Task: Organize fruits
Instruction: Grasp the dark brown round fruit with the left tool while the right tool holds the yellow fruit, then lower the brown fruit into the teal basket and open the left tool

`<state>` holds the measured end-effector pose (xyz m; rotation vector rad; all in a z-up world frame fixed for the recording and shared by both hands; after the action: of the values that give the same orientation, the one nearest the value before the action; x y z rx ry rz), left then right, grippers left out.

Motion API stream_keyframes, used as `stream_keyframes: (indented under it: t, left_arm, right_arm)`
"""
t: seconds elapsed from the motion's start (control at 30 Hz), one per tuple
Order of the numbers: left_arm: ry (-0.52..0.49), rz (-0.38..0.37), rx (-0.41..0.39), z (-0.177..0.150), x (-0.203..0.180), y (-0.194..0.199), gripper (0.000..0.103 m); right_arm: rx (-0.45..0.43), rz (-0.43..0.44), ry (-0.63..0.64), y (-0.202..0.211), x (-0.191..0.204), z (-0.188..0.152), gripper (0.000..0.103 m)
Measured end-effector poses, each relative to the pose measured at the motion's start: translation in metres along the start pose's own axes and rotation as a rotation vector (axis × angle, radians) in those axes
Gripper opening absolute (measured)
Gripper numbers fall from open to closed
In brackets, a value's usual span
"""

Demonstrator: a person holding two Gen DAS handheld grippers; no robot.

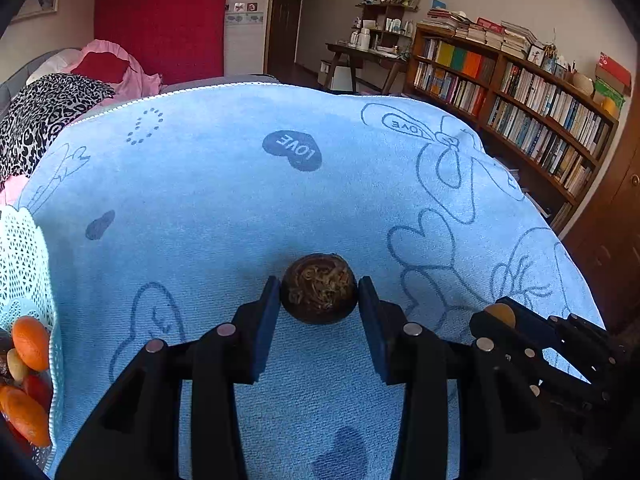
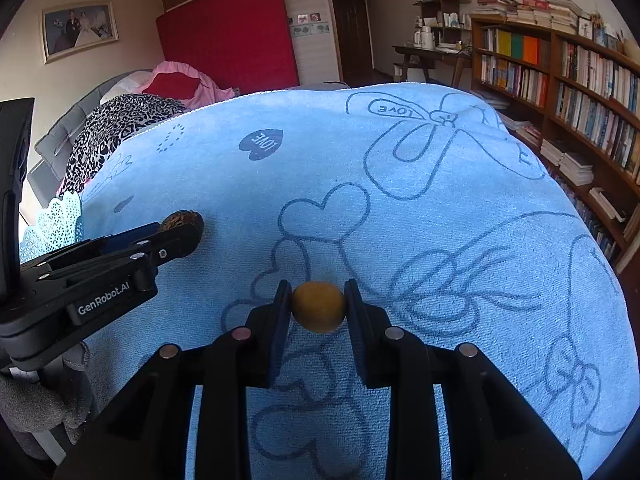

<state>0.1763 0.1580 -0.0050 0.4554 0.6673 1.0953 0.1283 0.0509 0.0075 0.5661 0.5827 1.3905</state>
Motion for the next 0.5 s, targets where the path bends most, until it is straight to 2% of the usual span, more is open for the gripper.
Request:
stream_keyframes:
  t: [0.2,0.5]
  left_arm:
    - [-0.01,0.077,-0.088,-0.003,0.005,0.047,0.041]
    - [0.039,0.198,-0.185,-0.014,0.037,0.111,0.041]
  right_arm:
    - [-0.016,0.022,0.036,0.01,0.015,0.0,0.028]
    - [-0.03,0.058,0.079,0.025,0.043,-0.001,0.028]
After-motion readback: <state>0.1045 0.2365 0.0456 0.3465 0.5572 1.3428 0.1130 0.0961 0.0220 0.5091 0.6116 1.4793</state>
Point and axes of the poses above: each gripper's, at about its wrist camera, not at the fingertips, and y roughly against the way its jaws point, x to its left, z to its top, the point moved 4 cm from there along -y, roughly the way its jaws point, and after that the axes turned 15 degrees about -z, right-handed, at the moved point
